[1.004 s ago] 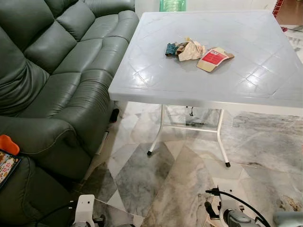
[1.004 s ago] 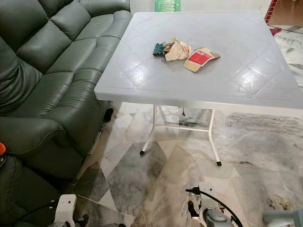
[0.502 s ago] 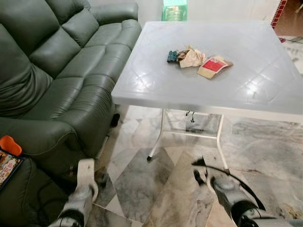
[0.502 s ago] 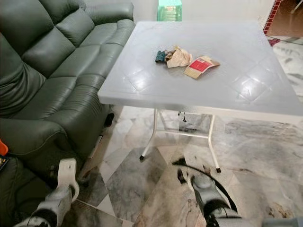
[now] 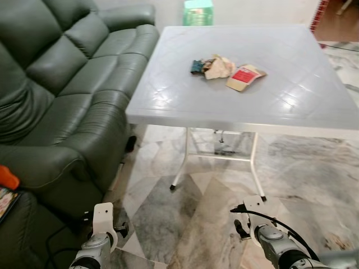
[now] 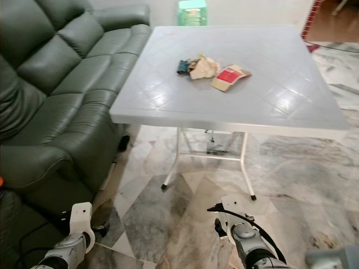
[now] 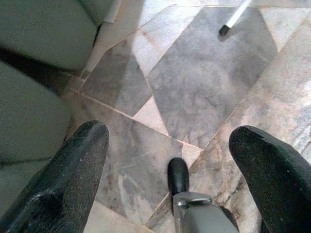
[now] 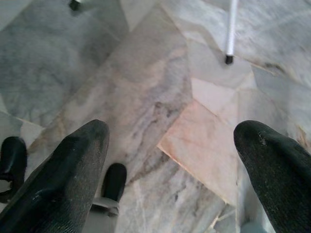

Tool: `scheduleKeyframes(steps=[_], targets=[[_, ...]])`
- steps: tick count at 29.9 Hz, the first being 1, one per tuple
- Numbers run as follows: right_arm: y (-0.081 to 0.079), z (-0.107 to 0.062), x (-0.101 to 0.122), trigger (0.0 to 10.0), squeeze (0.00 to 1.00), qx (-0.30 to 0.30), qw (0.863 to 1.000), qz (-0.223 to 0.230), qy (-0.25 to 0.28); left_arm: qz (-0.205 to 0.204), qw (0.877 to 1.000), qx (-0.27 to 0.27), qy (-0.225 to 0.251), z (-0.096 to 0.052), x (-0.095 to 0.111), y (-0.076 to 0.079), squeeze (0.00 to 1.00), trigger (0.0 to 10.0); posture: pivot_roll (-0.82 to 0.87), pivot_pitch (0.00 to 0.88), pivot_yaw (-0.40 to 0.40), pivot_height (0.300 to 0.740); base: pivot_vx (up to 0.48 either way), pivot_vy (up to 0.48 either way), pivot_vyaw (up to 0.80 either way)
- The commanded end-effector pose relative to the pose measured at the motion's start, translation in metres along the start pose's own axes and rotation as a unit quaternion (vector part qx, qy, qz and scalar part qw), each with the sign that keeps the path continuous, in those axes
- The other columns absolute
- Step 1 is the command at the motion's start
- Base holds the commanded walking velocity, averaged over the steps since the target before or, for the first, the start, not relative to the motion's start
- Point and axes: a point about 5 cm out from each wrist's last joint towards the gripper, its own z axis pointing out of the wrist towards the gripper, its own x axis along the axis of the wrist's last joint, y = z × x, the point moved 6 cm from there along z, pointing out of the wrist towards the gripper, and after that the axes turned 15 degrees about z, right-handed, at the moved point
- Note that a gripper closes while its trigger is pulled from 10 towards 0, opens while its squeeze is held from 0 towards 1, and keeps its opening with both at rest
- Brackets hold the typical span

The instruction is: Picking trash to rubbish bin

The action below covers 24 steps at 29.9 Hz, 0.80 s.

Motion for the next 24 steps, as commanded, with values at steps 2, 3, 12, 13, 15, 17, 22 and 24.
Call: scheduleKeyframes(steps=[2, 3, 12, 13, 15, 17, 22, 24], targets=[[0.0, 0.0, -0.002, 10.0, 0.0, -0.003, 1.0, -0.002, -0.003, 0.001, 1.0, 0.001, -0.001, 0.0, -0.001, -0.001, 0.0, 10.0, -0.01, 0.042, 0.028, 0.74, 0.0, 0.0, -0.63], [0.0, 0.0, -0.002, 10.0, 0.0, -0.003, 1.0, -0.002, -0.003, 0.001, 1.0, 0.001, -0.001, 0.0, -0.001, -0.001, 0.0, 10.0, -0.01, 0.042, 0.028, 0.74, 0.0, 0.0, -0.63], [-0.004, 0.0, -0.005, 10.0, 0.0, -0.001, 1.0, -0.008, -0.004, -0.02, 1.0, 0.006, 0.004, 0.0, 0.0, -0.004, 0.0, 10.0, -0.01, 0.044, 0.027, 0.74, 0.0, 0.0, -0.63], [-0.004, 0.0, -0.005, 10.0, 0.0, -0.001, 1.0, -0.008, -0.004, -0.022, 1.0, 0.006, 0.006, 0.0, 0.0, -0.005, 0.0, 10.0, -0.01, 0.044, 0.026, 0.74, 0.0, 0.0, -0.63], [-0.004, 0.0, -0.006, 10.0, 0.0, -0.002, 1.0, -0.011, -0.004, -0.024, 0.999, 0.012, 0.02, 0.0, 0.007, -0.008, 0.0, 10.0, -0.01, 0.043, 0.027, 0.74, 0.0, 0.0, -0.62], [-0.003, 0.0, -0.005, 10.0, 0.0, -0.003, 1.0, -0.007, -0.001, -0.019, 0.999, 0.022, 0.03, 0.0, 0.012, -0.012, 0.0, 10.0, -0.01, 0.044, 0.027, 0.74, 0.0, 0.0, -0.62], [-0.007, 0.0, 0.017, 10.0, 0.0, 0.012, 0.999, 0.024, 0.038, -0.016, 0.994, 0.023, 0.101, -0.002, 0.048, -0.016, 0.0, 10.0, -0.01, 0.047, 0.029, 0.74, 0.0, 0.0, -0.62], [-0.008, 0.0, 0.023, 10.0, 0.0, 0.019, 0.998, 0.033, 0.049, -0.013, 0.993, 0.021, 0.114, -0.002, 0.054, -0.016, 0.0, 10.0, -0.01, 0.05, 0.028, 0.74, 0.0, 0.0, -0.62]])
